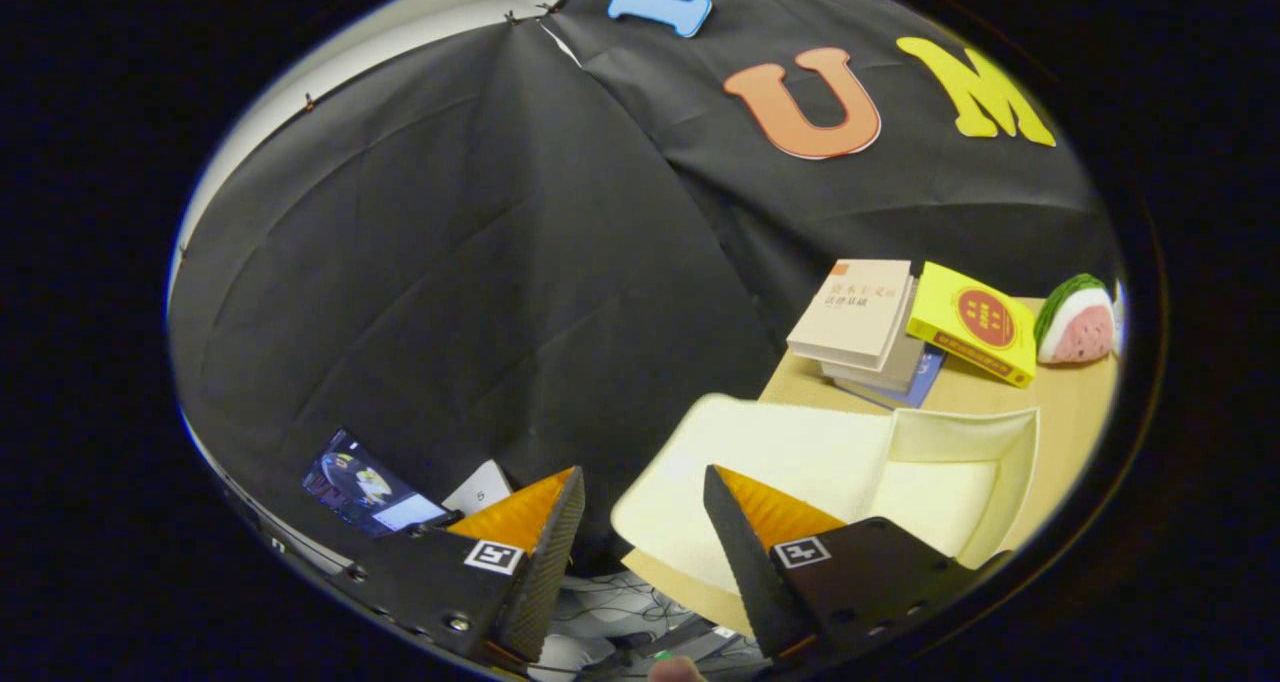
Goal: Open the storage box then place both shoes into the box .Put the left shoe in first, then the right shoe, with the right side of both shoes facing outward in a uniform manner.
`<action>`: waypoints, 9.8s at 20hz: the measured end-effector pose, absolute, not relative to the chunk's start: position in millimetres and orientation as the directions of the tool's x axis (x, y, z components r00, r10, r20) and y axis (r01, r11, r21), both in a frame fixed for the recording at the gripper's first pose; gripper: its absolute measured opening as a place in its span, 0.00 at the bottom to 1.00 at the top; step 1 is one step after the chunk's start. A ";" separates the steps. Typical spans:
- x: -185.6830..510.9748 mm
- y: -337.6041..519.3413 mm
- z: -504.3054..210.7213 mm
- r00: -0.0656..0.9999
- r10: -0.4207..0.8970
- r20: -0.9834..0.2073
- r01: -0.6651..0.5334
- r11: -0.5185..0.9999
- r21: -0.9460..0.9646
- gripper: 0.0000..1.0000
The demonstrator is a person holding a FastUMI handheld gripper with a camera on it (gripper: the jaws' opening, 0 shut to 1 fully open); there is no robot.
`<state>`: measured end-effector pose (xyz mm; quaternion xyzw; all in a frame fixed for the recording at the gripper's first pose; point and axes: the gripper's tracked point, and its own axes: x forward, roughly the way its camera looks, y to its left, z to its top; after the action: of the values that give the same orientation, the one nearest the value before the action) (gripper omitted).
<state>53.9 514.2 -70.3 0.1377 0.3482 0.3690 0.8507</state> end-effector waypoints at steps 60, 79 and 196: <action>20.5 -54.7 -389.3 0.383 0.283 -0.879 0.365 0.828 0.426 0.00; 80.7 192.8 -180.3 0.567 0.371 -0.735 0.195 0.807 0.557 0.00; 2.8 -104.7 -325.3 0.427 0.209 -0.880 0.230 0.916 0.329 0.00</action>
<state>2.8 -104.7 -325.3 0.2052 0.5352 -0.0066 0.8194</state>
